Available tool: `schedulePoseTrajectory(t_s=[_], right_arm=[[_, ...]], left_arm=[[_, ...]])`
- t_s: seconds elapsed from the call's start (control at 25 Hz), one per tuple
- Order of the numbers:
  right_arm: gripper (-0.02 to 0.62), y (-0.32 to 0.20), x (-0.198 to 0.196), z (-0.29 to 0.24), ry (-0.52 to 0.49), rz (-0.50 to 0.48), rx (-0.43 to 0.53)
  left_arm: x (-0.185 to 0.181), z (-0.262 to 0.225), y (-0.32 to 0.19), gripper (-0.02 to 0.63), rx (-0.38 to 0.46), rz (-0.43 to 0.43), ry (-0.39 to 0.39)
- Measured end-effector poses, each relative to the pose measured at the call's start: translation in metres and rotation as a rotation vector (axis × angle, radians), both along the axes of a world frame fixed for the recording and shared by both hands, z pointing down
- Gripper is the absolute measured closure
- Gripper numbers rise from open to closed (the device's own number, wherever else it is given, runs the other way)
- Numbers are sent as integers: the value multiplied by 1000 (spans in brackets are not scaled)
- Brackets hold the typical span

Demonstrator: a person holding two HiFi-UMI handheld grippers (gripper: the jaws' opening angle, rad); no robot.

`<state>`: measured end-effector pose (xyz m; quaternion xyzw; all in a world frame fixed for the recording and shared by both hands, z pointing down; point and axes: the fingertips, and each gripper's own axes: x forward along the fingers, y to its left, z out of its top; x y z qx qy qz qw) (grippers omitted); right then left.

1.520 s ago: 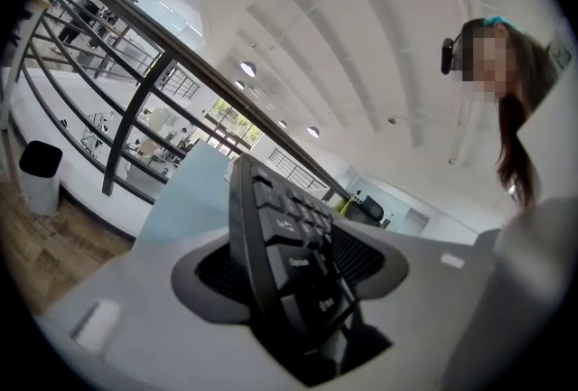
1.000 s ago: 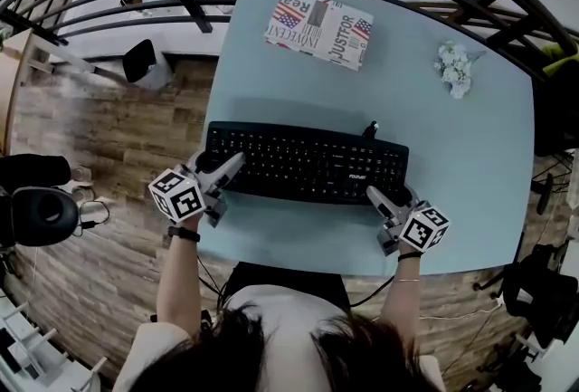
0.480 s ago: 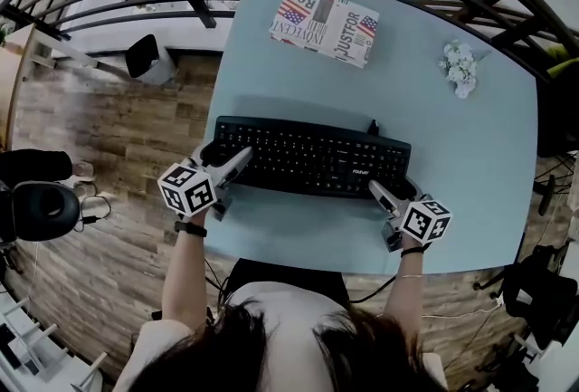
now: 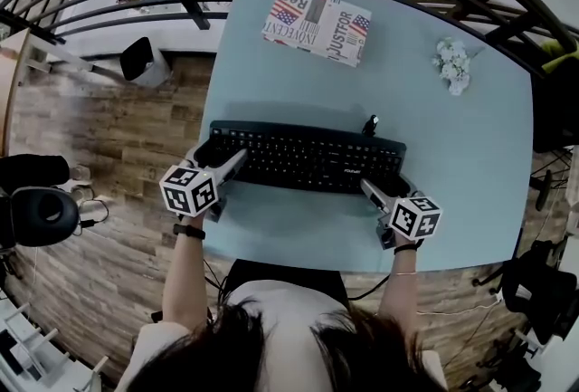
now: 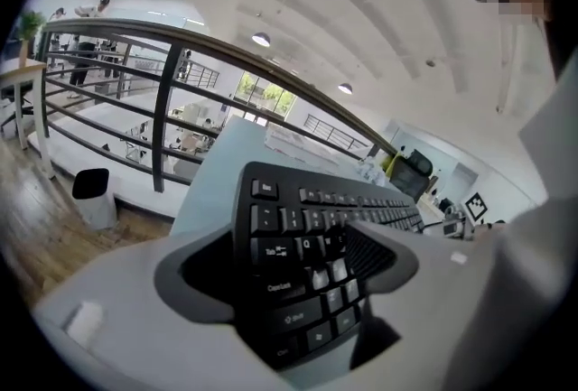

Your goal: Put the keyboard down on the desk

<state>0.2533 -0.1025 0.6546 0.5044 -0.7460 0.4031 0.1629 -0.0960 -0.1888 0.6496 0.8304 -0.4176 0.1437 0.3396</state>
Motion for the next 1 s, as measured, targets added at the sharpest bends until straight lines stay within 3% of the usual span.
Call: schedulePoseTrajectory(t_s=[0.24,0.36,0.56,1.0], right_arm=[[218,0,-1,1,41,1,11],[209,-2,5,-2,114,15,85],[210,-5,11,-17,126,22,208],[212,-6,14,-21,121,28,236]], left_arm=[[-9,7,-1,192,20,-39,-112],[-12,8,0,193,72,-54,-169],[-12,4,2,195,105,-41,-167],[-13,-1,3,195,142,-35,-199]])
